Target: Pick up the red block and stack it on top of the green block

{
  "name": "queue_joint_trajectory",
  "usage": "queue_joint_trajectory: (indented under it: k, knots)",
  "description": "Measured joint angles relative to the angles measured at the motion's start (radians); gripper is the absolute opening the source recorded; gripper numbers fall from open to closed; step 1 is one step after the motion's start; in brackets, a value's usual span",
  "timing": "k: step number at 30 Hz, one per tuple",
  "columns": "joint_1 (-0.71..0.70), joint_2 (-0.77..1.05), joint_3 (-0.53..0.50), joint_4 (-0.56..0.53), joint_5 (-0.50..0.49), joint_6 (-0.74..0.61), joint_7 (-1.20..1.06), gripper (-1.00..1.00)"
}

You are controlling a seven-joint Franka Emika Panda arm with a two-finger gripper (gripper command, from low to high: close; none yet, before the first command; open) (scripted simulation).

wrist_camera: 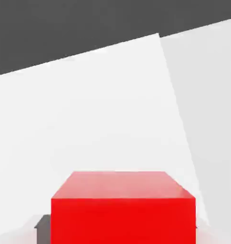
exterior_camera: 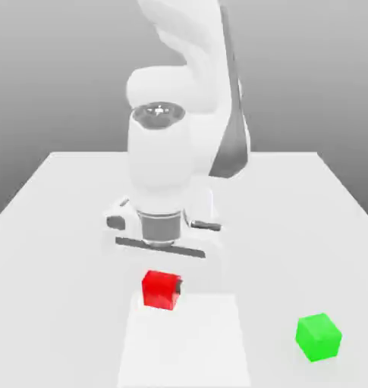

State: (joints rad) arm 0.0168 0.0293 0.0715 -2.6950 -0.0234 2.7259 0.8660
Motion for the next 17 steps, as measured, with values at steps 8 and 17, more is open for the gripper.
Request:
queue_joint_trajectory:
  k: [8, 17]
  knots:
    - [0.223, 0.072, 0.152, 0.182, -0.023, -0.115, -0.307, -1.00]
    - [0.260, 0.231, 0.126, 0.210, -0.105, 0.011, -0.283, 1.00]
